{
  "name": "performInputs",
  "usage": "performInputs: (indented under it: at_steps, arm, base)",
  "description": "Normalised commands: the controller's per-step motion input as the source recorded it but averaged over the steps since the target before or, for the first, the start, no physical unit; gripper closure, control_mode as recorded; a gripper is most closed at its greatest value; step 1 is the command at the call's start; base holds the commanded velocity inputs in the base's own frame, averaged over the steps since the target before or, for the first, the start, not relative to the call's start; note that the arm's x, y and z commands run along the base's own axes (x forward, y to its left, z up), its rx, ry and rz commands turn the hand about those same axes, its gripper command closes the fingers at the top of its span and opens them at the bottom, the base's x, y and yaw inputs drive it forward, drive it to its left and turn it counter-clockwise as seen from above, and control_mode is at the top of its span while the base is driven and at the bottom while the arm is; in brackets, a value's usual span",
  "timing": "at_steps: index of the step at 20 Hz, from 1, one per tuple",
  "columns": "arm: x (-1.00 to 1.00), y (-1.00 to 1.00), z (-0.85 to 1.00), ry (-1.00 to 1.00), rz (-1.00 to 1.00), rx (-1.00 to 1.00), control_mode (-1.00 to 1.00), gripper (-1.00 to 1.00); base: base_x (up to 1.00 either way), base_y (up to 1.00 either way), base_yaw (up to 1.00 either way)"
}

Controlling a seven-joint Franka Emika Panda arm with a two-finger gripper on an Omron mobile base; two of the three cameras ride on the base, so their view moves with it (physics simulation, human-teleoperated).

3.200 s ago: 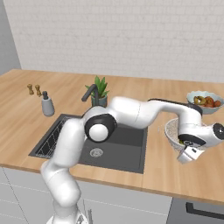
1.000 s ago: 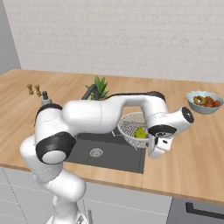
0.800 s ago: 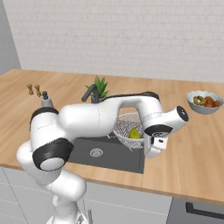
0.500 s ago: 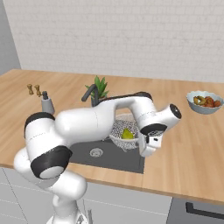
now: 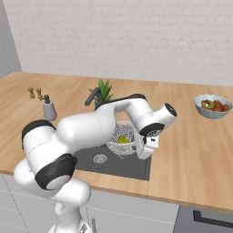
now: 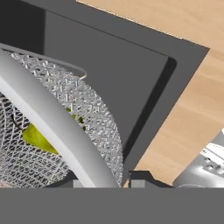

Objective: Put the colander in the sink, put the pear in the colander, and turn on the sink faucet and pour water over the colander.

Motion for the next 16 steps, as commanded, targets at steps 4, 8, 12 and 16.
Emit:
performInputs:
  at_steps: [4,8,12,16]
  arm:
    - [0.15,0.20,-0.05,0.00,0.08,0.00,-1.00,1.00]
    - [0.12,0.23,-0.08,0.00,0.08,0.00,-1.00,1.00]
    - [0.12,0.23,-0.28,0.03,0.10,0.00,-1.00,1.00]
    - [0.23,0.07,-0.20,0.05,0.10,0.03,-1.00,1.00]
  base:
    - [0.00,0.00,0.00]
    - [0.00,0.00,0.00]
    - [0.00,0.00,0.00]
    - [0.00,0.00,0.00]
